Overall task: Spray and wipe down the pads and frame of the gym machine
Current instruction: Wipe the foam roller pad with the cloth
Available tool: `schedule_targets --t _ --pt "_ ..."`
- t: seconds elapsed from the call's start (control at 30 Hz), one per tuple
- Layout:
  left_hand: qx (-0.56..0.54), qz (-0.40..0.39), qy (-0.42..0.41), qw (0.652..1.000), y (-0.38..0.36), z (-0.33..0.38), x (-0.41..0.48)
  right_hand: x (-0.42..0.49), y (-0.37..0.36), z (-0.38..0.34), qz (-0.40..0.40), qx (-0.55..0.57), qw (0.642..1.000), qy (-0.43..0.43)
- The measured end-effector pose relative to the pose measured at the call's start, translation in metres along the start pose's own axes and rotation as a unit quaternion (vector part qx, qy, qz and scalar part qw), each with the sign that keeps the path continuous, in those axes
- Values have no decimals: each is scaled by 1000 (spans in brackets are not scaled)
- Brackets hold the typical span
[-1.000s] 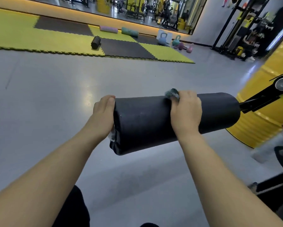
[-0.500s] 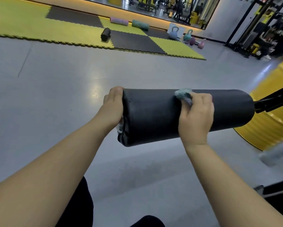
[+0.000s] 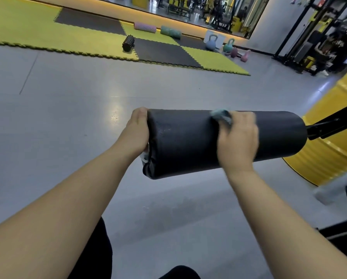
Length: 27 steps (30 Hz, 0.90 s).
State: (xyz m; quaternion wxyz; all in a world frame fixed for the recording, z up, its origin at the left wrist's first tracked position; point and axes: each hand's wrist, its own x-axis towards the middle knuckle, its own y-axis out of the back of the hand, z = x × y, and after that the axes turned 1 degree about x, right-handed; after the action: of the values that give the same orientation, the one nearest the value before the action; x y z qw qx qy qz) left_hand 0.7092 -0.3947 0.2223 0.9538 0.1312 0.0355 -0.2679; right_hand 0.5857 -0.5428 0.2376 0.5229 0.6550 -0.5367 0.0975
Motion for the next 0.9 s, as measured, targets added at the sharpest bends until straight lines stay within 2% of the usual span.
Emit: schedule_targets --t 0.07,0.17,0.23,0.27,0.3,0.37,0.43,0.47,0.57,0.63,0.73,0.8,0.9 --pt "-35 -5 -2 999 -1 -2 0 -23 -10 -45 -13 34 989 141" --pt "-116 -26 25 993 1 -1 -3 -51 -16 -67 -54 81 922 374" --pt "-93 -22 29 995 1 -2 -2 -38 -13 -47 -57 67 890 447" --pt "-75 -14 10 997 1 -3 -1 -28 -12 -28 -43 52 898 434" --pt "-45 -3 -10 999 2 -6 0 -17 -11 -8 -17 33 921 387" --pt "-23 -19 -12 999 4 -6 -4 2 -3 28 14 -9 974 228" --pt "-9 -24 -16 1000 4 -5 -5 10 3 34 30 -27 995 91" --pt "-9 -28 -18 999 3 -4 -6 6 1 24 31 -30 996 77" --pt "-13 -14 -41 999 2 -3 -6 -20 -11 -37 -5 36 978 204" --pt "-21 -16 -68 997 2 -6 -5 -33 -12 -62 -56 74 963 252" --pt "-21 -23 -96 995 2 -9 -6 -20 -8 -41 -64 64 950 298" --pt "-12 -26 -105 994 1 -9 -11 -2 -4 -7 -38 34 970 239" --pt "-2 -6 -138 990 0 -10 -18 16 8 27 -15 18 997 78"
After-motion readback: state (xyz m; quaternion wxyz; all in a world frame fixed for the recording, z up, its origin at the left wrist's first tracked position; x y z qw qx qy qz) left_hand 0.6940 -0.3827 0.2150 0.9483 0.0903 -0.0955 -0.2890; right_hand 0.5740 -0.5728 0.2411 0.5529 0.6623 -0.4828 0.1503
